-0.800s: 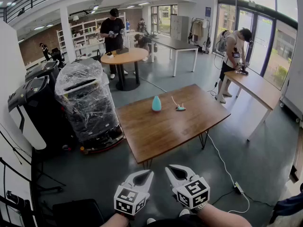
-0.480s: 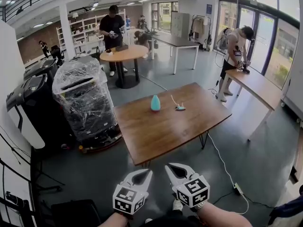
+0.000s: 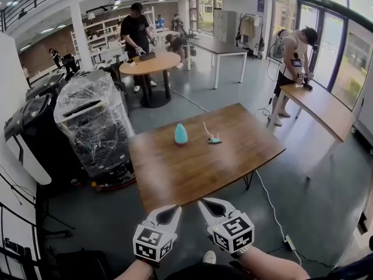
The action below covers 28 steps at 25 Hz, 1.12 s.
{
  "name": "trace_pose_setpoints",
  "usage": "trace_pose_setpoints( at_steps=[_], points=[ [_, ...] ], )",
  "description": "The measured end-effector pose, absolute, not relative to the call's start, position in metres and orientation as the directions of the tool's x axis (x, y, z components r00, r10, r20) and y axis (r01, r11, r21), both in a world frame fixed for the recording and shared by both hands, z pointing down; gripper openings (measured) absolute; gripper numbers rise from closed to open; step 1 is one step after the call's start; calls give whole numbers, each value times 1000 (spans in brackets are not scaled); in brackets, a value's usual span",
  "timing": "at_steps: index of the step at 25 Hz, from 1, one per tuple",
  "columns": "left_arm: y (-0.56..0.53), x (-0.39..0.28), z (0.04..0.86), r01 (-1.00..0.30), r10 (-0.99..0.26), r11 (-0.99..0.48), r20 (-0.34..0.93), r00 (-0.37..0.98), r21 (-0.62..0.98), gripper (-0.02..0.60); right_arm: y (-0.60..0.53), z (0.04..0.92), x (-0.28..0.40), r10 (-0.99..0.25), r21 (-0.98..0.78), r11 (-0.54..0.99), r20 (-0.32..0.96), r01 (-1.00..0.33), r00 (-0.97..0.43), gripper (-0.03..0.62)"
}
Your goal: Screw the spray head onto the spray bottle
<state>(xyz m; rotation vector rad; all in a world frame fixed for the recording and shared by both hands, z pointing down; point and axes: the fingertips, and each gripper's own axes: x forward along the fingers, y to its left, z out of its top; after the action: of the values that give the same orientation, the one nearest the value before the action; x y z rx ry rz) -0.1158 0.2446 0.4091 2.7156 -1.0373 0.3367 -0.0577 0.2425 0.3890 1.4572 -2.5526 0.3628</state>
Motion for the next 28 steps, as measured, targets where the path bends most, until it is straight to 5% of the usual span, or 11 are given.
trace_pose_setpoints(
  at_steps=[28],
  points=[
    [62,4,456,-593,-524,-800,371,767,95,34,76,425,100,-867,-142,325,350,-935,-355,-8]
  ],
)
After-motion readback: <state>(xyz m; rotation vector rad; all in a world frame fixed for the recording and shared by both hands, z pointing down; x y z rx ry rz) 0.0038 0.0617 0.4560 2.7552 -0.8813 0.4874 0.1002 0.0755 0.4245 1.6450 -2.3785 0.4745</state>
